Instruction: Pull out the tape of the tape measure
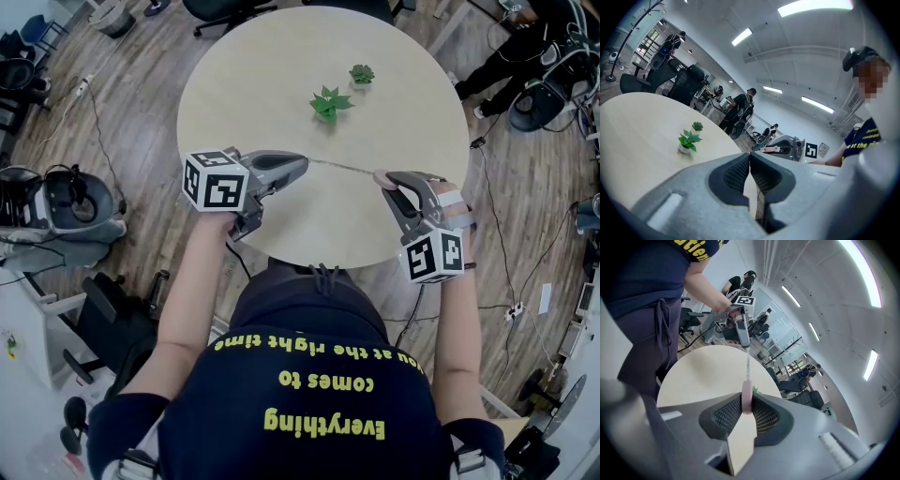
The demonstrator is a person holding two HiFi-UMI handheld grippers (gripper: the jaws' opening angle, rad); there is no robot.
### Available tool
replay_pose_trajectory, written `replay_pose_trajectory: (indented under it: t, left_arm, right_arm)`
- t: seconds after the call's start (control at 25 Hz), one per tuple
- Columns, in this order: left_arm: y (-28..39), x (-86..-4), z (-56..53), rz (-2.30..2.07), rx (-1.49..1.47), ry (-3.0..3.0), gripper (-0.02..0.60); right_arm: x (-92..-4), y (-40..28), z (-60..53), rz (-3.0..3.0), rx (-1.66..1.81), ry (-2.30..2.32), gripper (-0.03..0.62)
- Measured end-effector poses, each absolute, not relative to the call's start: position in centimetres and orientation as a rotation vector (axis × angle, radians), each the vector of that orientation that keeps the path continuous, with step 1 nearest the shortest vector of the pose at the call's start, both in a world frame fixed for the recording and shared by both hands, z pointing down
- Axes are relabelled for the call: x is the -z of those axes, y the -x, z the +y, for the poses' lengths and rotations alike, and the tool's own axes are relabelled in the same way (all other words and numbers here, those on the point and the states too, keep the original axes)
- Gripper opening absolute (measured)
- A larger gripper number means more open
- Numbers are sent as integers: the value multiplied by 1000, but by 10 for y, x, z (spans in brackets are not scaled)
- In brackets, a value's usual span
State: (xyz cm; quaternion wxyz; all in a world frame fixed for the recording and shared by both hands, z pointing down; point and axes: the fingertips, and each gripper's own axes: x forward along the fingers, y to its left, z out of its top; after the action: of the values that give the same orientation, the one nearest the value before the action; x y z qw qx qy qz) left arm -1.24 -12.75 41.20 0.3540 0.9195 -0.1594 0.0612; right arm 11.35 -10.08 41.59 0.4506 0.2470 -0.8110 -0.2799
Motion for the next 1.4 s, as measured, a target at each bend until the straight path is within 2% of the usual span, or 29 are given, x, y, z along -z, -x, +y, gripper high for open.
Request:
replay_pose_trajectory:
  t: [1.4]
  left_arm:
    - [-20,-408,-119,-316,-178,-2402,8]
  right_arm:
    - [-415,-98,-101,-2032,699,-589,83]
